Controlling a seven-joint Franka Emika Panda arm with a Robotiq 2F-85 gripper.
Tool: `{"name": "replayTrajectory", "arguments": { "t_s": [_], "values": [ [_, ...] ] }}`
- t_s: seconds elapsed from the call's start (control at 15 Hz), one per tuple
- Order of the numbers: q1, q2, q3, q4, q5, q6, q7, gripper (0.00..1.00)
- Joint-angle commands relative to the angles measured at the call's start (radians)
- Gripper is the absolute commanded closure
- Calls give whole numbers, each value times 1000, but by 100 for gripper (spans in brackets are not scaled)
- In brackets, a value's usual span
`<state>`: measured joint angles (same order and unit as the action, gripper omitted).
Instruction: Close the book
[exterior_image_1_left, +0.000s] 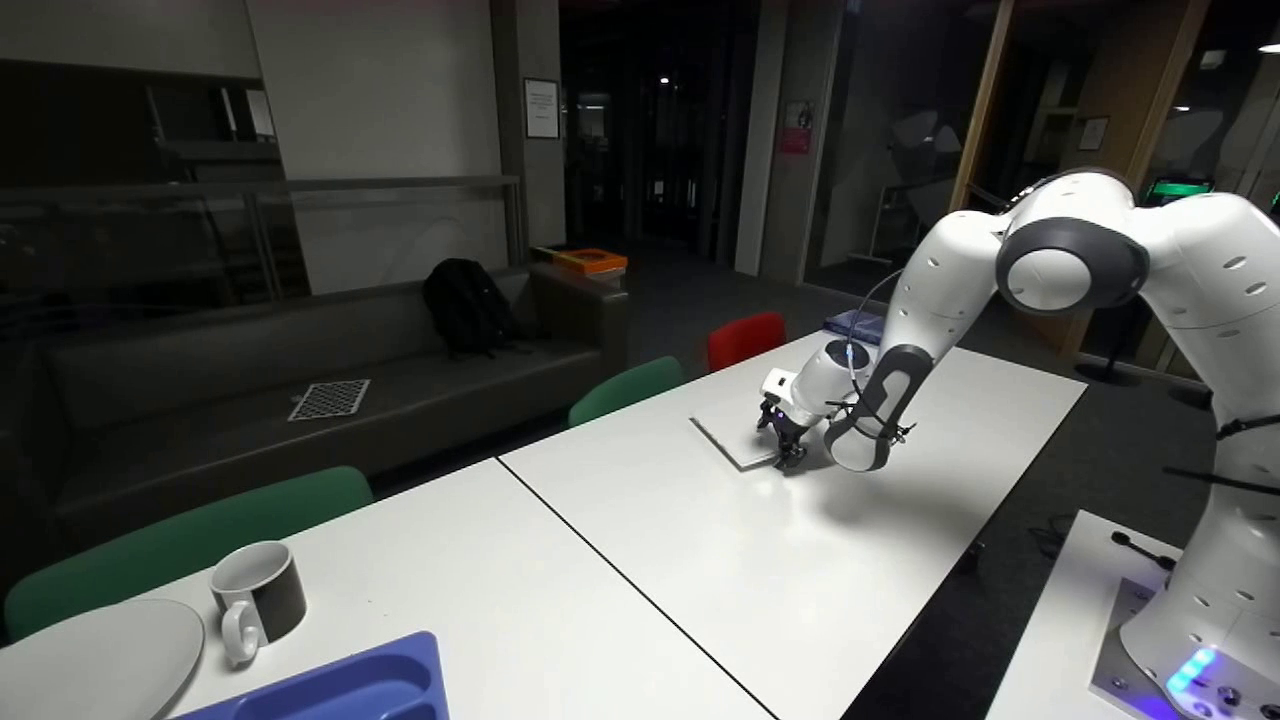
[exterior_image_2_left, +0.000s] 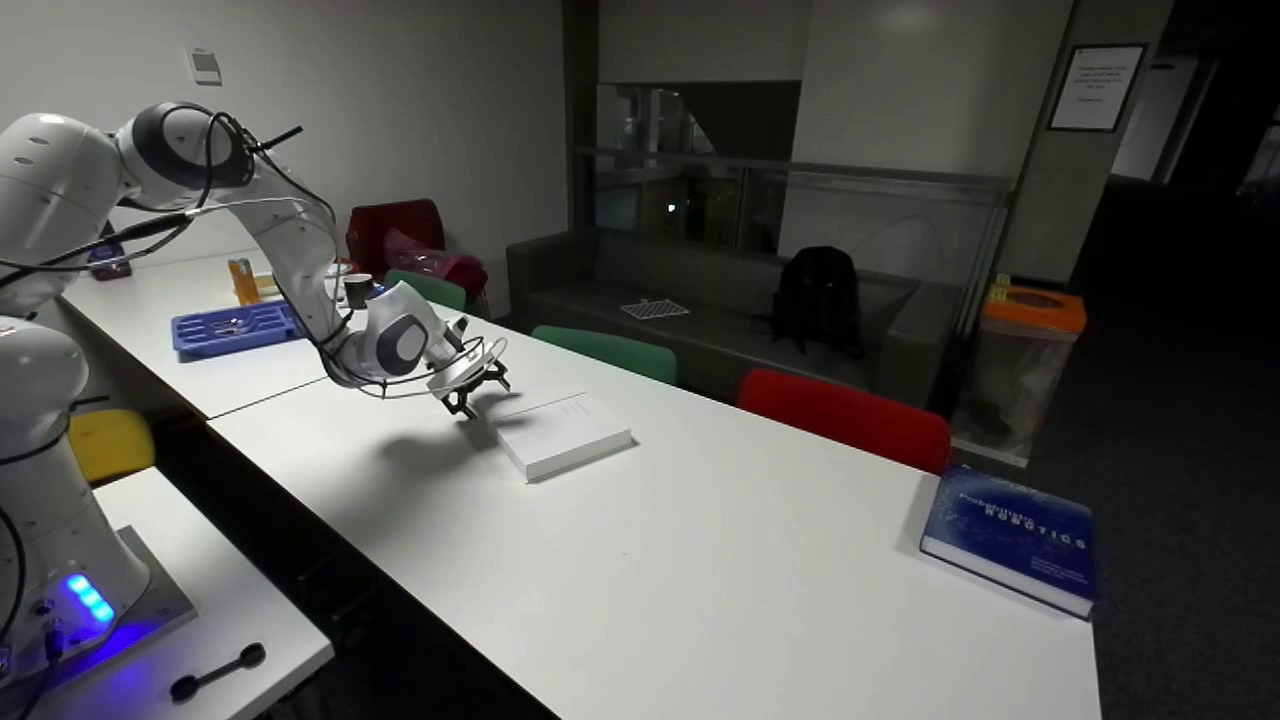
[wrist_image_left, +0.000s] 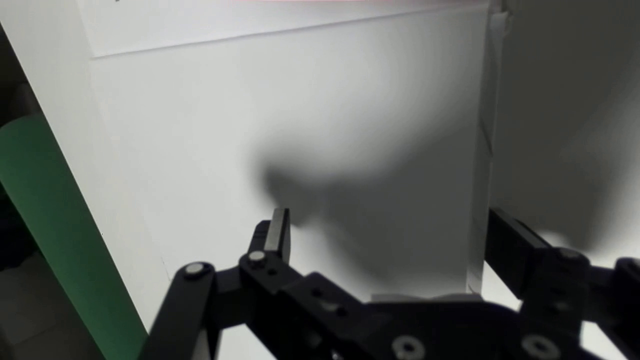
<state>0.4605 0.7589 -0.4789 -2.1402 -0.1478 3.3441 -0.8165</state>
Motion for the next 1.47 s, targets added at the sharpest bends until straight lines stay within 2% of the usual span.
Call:
{"name": "replayTrajectory", "arguments": {
  "t_s": [0.0, 0.67, 1.4],
  "values": [
    [24, 26, -34, 21, -44, 8, 38, 0],
    [87, 66, -92, 37, -40, 40, 38, 0],
    [172, 42, -183, 13, -11, 107, 33, 0]
  ]
}}
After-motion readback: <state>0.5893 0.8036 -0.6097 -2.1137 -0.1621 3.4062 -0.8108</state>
